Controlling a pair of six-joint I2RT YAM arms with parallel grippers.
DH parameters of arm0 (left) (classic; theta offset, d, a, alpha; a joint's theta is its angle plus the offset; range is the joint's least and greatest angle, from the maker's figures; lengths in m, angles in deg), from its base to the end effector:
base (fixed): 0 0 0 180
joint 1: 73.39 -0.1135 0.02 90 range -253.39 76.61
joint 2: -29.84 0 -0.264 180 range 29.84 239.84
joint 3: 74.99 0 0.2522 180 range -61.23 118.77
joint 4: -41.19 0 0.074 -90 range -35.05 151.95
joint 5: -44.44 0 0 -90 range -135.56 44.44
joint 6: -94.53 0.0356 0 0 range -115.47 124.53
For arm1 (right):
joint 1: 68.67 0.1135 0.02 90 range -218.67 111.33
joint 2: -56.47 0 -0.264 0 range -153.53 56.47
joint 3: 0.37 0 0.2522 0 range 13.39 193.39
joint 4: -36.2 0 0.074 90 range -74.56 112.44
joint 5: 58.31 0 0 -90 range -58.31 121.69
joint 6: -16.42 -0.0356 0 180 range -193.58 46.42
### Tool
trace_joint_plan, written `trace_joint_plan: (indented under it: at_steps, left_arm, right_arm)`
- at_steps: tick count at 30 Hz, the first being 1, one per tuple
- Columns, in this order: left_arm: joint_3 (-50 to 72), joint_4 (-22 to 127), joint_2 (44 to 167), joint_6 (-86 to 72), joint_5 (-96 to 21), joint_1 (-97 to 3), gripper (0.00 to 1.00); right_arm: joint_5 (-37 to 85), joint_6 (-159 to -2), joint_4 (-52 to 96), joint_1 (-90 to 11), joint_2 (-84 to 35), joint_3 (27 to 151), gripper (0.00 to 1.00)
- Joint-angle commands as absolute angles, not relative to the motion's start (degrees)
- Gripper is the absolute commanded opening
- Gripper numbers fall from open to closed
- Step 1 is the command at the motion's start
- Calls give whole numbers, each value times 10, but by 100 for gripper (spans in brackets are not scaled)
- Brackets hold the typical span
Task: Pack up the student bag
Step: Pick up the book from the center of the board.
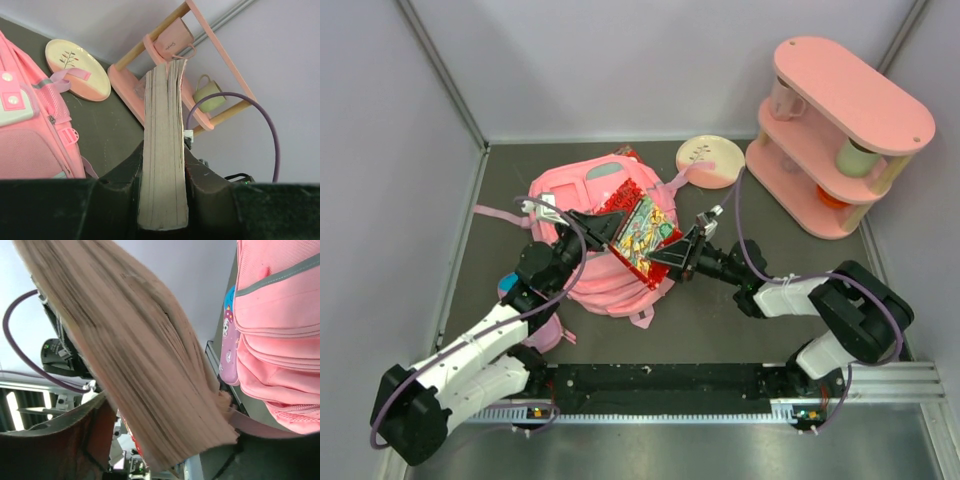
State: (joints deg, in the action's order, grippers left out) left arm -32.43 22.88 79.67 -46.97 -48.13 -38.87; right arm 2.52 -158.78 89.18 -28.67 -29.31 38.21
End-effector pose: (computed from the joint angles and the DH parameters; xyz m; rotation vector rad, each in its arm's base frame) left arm 0.1718 -0.1162 0.3043 -0.2600 1.4672 -1.2090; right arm 0.2006 0.1910 0.2023 0.2173 1.8953 2.0202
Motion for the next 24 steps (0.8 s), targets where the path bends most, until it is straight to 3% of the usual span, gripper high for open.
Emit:
trace_joint_plan:
  at_steps: [1,3,4,5,7,8,11,15,24]
  left_arm:
    - [-321,137,790,-500,-465,-390,0]
    - [-320,153,787,-496,-467,-391,0]
    - [-320,157,784,-496,-470,-391,13]
    - [-320,163,781,-494,-471,-391,21]
    - [-318,184,776,-486,-474,-392,46]
    - [-317,191,776,-482,-474,-392,64]
    - [-306,222,774,-466,-471,-392,82]
    - [-294,258,776,-445,-471,-395,91]
    - [-205,422,781,-307,-437,-410,94]
  right_arm:
    - [50,-1602,1047,-276,-298,389,40]
    - [57,-1599,1056,-277,-294,379,22]
    - [60,-1594,1051,-277,-291,377,8]
    - [61,-1585,1044,-276,-282,373,3]
    - [59,-1572,1019,-277,-273,371,0]
    - [59,-1559,1012,-277,-262,370,0]
    - [49,-1533,980,-277,-246,372,0]
    - [32,-1499,936,-276,-210,376,0]
    - [42,-1364,721,-276,-103,393,0]
